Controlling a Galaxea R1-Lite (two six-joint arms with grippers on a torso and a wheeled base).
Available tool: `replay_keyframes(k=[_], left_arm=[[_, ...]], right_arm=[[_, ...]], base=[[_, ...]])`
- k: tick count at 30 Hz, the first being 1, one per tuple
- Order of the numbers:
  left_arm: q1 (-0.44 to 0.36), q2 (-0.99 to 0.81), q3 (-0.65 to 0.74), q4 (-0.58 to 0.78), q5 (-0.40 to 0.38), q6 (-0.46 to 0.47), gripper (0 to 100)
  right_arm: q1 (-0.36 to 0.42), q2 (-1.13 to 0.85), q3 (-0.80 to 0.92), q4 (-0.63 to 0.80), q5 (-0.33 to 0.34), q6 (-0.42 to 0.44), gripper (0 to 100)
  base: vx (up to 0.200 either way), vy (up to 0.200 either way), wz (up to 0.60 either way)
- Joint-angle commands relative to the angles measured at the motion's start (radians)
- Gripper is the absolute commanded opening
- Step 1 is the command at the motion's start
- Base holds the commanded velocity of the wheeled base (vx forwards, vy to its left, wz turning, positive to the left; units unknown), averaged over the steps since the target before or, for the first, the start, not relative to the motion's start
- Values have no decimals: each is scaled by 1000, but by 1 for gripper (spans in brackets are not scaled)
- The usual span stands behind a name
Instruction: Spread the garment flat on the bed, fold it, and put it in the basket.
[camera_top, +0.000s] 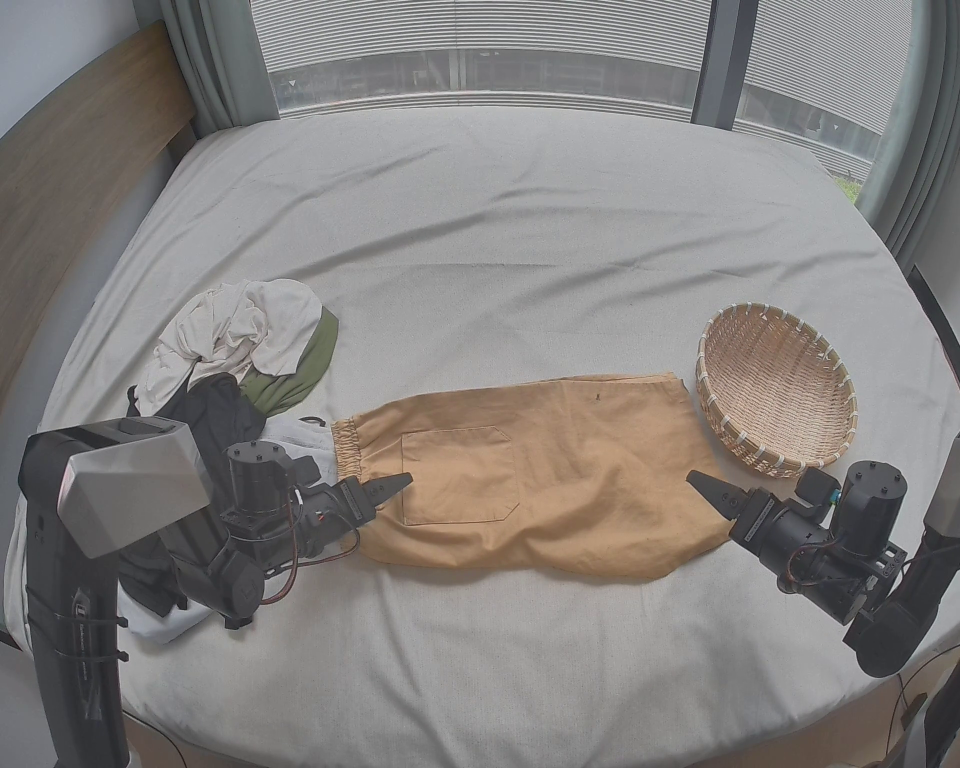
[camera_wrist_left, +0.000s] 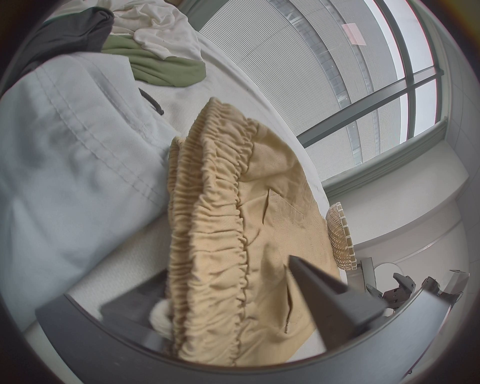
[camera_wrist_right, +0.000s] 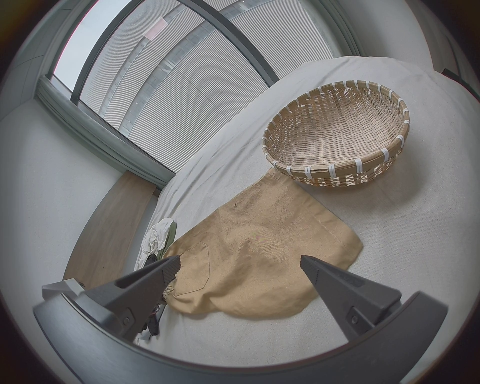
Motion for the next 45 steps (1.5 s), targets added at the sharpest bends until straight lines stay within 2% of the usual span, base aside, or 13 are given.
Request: replay_keyframes(k=[1, 11, 15, 19, 23, 27, 29, 33, 39, 40, 45], left_arm=[[-1, -10, 13, -7, -1, -2, 0], [-4, -280, 201, 2, 14, -37, 0], [16, -415, 266, 94, 17, -31, 0], [74, -494, 315, 152, 14, -7, 0], [218, -545, 385, 162, -15, 55, 0], [293, -562, 416, 165, -66, 82, 0], [309, -557, 421, 166, -67, 92, 0], [284, -550, 419, 166, -66, 99, 0], [134, -542, 373, 174, -47, 95, 0], [131, -540, 371, 175, -47, 95, 0], [-10, -490, 269, 177, -1, 93, 0]], right_arm=[[-1, -1, 1, -1, 2, -1, 100], [1, 2, 13, -1, 3, 2, 100], [1, 7, 7, -1, 3, -1, 100], [4, 10, -1, -1, 5, -3, 100], [19, 32, -14, -2, 5, -1, 100], [25, 33, -24, -2, 5, -1, 100], [33, 33, -25, -2, 5, -1, 100], [51, 38, -30, -2, 2, 0, 100], [70, 41, -27, -2, 0, 3, 100], [70, 41, -27, -2, 0, 5, 100], [71, 41, -21, -2, 0, 6, 100]], base=[[0, 0, 0], [0, 0, 0], [0, 0, 0], [0, 0, 0], [0, 0, 0], [0, 0, 0], [0, 0, 0], [0, 0, 0], [0, 0, 0], [0, 0, 0], [0, 0, 0]])
